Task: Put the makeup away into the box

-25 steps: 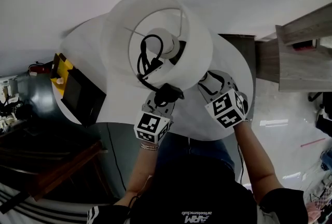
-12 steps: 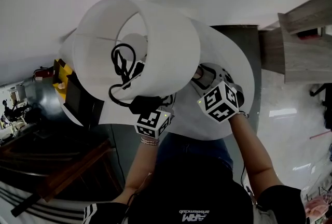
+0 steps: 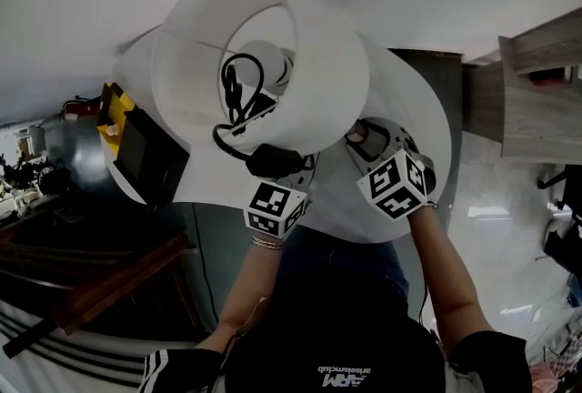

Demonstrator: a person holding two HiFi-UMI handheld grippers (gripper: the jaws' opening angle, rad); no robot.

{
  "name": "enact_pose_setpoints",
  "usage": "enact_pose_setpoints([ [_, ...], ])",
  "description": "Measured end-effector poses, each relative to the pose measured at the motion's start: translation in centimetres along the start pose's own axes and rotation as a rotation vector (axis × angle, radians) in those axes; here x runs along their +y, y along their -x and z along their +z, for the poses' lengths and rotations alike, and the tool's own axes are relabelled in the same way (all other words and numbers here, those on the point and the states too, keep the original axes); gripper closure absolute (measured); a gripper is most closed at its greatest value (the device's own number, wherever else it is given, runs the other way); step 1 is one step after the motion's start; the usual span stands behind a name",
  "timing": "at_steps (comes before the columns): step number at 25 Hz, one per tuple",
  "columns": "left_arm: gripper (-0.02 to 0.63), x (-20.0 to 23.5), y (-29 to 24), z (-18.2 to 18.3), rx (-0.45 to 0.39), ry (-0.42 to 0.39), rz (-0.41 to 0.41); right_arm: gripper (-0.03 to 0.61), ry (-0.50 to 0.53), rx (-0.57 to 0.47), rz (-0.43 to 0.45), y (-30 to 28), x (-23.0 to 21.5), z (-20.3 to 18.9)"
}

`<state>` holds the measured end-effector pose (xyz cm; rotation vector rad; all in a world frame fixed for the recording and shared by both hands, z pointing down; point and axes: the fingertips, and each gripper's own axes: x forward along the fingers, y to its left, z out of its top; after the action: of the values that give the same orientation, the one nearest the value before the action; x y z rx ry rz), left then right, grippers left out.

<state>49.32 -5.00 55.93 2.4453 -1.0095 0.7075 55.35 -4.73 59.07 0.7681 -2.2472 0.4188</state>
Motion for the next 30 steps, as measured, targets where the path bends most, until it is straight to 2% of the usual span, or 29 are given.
enact_pose_setpoints([
  [17, 0.597, -2.7, 4.4, 1.2, -0.06, 0.033, 0.01, 0.354, 0.076, 0.003, 0.034, 5.2, 4.9, 1.5],
  [25, 0.597, -1.7, 8.6, 0.6, -0.104, 0.029, 0.03, 0.354, 0.129, -0.008, 0.037, 5.6, 8.7, 3.7],
  [30, 0.597, 0.4, 12.1, -0.3, -0.138, 0.054, 0.086, 0.354, 0.154, 0.0, 0.033, 5.0, 11.1, 4.7],
])
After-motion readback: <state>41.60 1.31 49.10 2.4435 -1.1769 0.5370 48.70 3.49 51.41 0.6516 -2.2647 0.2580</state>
